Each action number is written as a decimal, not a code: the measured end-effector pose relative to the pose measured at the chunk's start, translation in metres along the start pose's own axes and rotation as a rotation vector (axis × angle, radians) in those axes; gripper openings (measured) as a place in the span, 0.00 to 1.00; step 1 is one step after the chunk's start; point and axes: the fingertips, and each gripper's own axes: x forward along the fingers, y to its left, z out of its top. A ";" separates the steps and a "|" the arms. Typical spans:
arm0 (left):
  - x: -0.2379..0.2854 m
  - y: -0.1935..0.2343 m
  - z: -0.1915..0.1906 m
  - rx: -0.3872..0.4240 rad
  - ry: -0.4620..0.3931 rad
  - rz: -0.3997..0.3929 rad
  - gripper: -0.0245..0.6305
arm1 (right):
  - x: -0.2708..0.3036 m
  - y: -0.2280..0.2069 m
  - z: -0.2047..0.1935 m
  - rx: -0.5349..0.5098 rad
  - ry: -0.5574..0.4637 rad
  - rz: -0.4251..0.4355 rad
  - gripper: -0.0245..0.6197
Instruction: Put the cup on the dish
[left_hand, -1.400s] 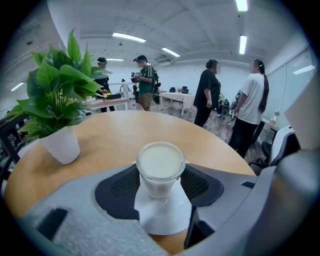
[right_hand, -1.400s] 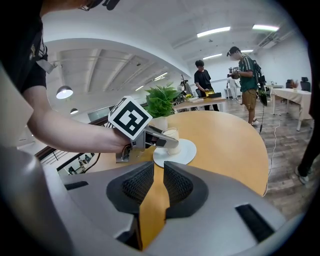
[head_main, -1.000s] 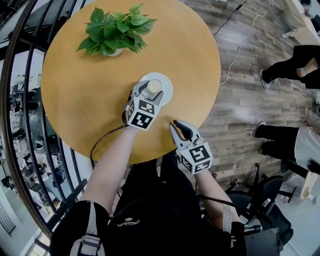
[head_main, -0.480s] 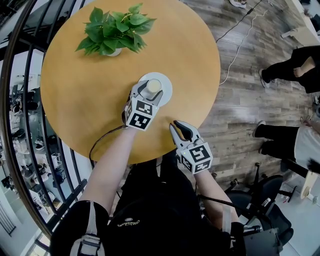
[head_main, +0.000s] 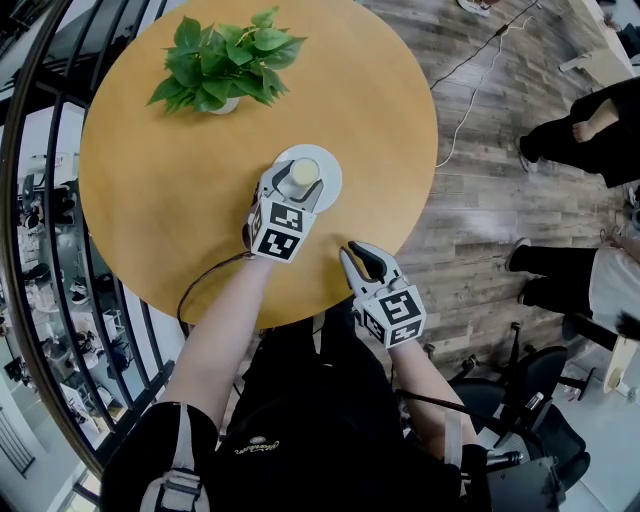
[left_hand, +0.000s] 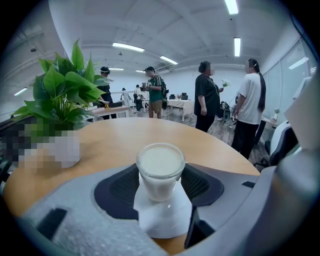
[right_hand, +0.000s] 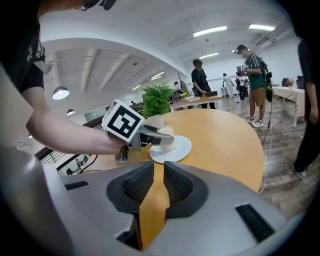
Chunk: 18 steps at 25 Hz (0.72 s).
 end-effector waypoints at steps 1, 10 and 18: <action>0.000 0.000 0.000 -0.001 -0.001 0.001 0.43 | 0.000 0.000 0.000 0.000 -0.001 -0.001 0.11; -0.001 0.000 0.001 -0.005 -0.008 -0.003 0.44 | -0.003 -0.001 0.000 0.000 -0.004 -0.009 0.11; -0.001 0.000 -0.001 -0.010 -0.014 -0.015 0.48 | -0.002 0.001 -0.001 0.003 -0.007 -0.013 0.11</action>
